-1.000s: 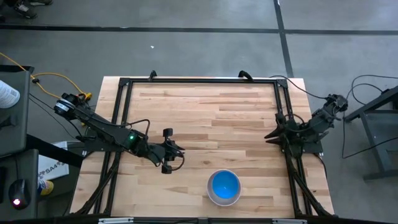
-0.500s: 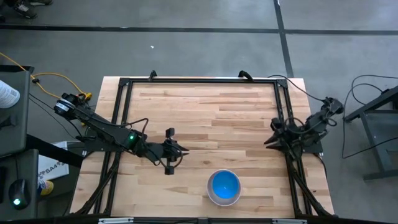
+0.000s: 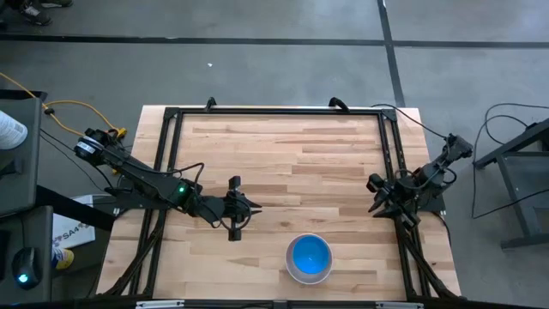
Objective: Nest bowls inside each other
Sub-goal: Return to Home Position
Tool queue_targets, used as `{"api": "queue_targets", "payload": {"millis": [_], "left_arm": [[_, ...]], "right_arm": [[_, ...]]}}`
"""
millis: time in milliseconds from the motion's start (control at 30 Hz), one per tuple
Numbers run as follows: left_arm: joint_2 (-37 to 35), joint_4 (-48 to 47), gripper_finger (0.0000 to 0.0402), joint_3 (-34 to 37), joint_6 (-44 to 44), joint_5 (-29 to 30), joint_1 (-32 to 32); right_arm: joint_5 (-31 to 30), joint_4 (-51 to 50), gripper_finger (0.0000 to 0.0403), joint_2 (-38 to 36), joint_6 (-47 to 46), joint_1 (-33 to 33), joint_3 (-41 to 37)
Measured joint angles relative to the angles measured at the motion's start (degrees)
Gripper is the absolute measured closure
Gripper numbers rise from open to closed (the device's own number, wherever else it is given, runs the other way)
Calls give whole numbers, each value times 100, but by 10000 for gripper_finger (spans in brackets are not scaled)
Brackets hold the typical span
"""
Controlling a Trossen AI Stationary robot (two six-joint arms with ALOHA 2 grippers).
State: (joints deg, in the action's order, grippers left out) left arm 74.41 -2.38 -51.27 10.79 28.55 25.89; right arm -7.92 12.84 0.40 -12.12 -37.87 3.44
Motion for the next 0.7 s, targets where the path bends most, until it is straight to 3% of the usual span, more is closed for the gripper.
{"api": "queue_targets", "payload": {"millis": [267, 500, 700], "left_arm": [[0, 236, 350, 0, -5, 11, 0], [0, 232, 350, 0, -2, 11, 0], [0, 236, 350, 0, -3, 9, 0]], "right_arm": [[146, 612, 332, 7, -24, 0, -292], [677, 227, 332, 7, -59, 0, -295], [653, -309, 332, 7, -155, 0, -297]]}}
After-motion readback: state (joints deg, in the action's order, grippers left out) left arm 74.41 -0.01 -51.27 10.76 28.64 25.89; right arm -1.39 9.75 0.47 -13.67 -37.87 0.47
